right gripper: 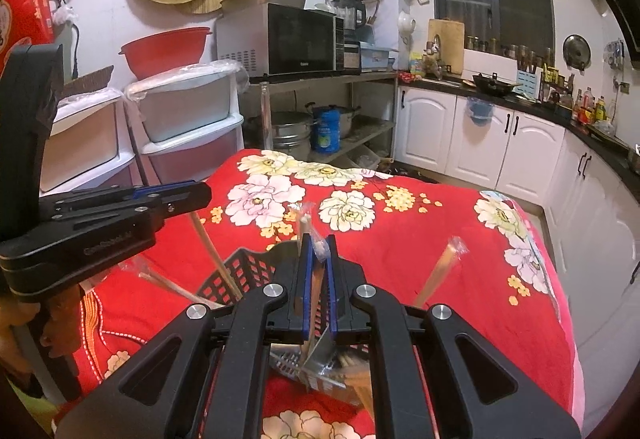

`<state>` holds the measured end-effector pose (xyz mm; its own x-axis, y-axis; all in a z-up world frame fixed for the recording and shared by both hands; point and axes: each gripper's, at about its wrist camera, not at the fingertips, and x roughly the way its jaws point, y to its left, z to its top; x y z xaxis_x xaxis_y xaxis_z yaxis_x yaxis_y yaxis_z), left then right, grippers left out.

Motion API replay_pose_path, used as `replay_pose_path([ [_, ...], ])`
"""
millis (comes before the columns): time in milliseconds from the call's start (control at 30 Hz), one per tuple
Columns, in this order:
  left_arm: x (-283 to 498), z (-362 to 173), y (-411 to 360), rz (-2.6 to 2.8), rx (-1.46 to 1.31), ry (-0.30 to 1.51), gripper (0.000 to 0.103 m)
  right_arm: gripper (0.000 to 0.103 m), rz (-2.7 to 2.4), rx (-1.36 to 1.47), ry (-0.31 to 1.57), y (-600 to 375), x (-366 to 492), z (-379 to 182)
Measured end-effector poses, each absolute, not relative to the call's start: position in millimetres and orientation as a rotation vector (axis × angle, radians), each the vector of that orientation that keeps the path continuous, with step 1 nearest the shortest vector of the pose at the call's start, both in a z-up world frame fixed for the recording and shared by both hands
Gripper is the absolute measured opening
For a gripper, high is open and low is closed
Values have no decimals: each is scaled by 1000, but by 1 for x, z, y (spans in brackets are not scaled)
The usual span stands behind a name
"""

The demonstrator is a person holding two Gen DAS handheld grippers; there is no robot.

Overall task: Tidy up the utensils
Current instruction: 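Lower both bundles into the caddy compartments and open both tools, then withdraw both open tools back from the caddy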

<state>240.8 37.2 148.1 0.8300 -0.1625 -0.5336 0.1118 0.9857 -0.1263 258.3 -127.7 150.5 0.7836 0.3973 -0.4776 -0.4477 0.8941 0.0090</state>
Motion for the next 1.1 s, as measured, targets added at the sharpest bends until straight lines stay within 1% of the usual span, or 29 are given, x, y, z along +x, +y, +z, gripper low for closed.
replay_pose_path([
  [67, 238, 148, 37, -144, -90, 578, 12, 7, 454, -106, 494, -129, 255, 150],
  [133, 234, 147, 37, -145, -89, 582, 18, 8, 451, -107, 495, -131, 252, 151],
  [167, 232, 147, 37, -144, -89, 583, 19, 9, 451, -105, 497, -132, 251, 151],
  [233, 227, 148, 37, -142, -86, 584, 22, 16, 449, -105, 497, -134, 247, 151],
  [367, 216, 151, 37, -141, -86, 577, 31, 18, 449, -106, 489, -137, 238, 154],
  [433, 211, 154, 36, -140, -88, 573, 34, 24, 449, -107, 484, -138, 233, 155],
  [467, 207, 155, 37, -140, -89, 571, 34, 24, 449, -106, 482, -139, 231, 156],
  [533, 202, 157, 37, -140, -89, 568, 41, 26, 451, -105, 477, -141, 224, 156],
  [567, 197, 158, 37, -140, -89, 566, 42, 26, 452, -105, 473, -142, 220, 157],
  [667, 187, 160, 37, -144, -97, 562, 45, 32, 454, -103, 465, -146, 209, 158],
  [733, 178, 160, 36, -147, -100, 559, 51, 35, 457, -101, 463, -150, 201, 157],
  [833, 164, 159, 34, -152, -96, 553, 54, 41, 458, -100, 460, -156, 189, 153],
  [967, 147, 154, 30, -162, -97, 551, 59, 45, 453, -95, 457, -162, 175, 148],
  [1067, 135, 149, 28, -163, -92, 543, 64, 52, 450, -86, 453, -167, 165, 143],
  [1100, 132, 146, 28, -163, -92, 542, 66, 56, 450, -85, 454, -169, 162, 141],
])
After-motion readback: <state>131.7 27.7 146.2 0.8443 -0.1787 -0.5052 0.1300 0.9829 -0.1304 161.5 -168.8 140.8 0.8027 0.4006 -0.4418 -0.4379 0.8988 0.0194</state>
